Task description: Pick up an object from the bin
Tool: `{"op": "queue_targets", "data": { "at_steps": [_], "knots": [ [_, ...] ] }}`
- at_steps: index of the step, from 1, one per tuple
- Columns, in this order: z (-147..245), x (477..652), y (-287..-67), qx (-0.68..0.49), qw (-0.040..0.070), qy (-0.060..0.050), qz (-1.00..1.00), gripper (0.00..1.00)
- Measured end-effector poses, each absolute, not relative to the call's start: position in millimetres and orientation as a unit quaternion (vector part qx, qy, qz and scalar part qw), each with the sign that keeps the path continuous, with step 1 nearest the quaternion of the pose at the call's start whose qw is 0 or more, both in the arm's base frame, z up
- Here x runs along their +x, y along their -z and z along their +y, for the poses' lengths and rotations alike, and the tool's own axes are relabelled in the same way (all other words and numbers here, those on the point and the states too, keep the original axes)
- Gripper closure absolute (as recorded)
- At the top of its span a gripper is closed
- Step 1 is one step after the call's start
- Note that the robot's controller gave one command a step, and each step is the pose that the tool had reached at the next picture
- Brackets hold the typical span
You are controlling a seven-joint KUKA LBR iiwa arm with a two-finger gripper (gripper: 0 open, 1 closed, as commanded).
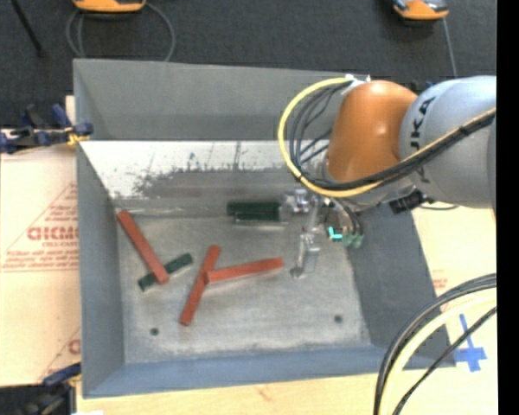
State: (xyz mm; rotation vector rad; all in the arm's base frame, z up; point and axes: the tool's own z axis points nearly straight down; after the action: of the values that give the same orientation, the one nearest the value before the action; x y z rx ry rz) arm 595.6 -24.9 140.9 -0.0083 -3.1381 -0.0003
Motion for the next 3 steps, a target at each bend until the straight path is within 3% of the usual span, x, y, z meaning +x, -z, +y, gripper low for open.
{"op": "queue_targets", "data": {
  "at_steps": [1, 2, 3],
  "knots": [
    [44, 596.8, -69, 0.190, 0.000, 0.001, -0.982, 0.00],
    [63, 595.0, -102, 0.278, -0.004, 0.000, -0.961, 0.00],
    [61, 595.4, -101, 0.409, -0.003, -0.001, -0.913, 0.00]
  ]
}}
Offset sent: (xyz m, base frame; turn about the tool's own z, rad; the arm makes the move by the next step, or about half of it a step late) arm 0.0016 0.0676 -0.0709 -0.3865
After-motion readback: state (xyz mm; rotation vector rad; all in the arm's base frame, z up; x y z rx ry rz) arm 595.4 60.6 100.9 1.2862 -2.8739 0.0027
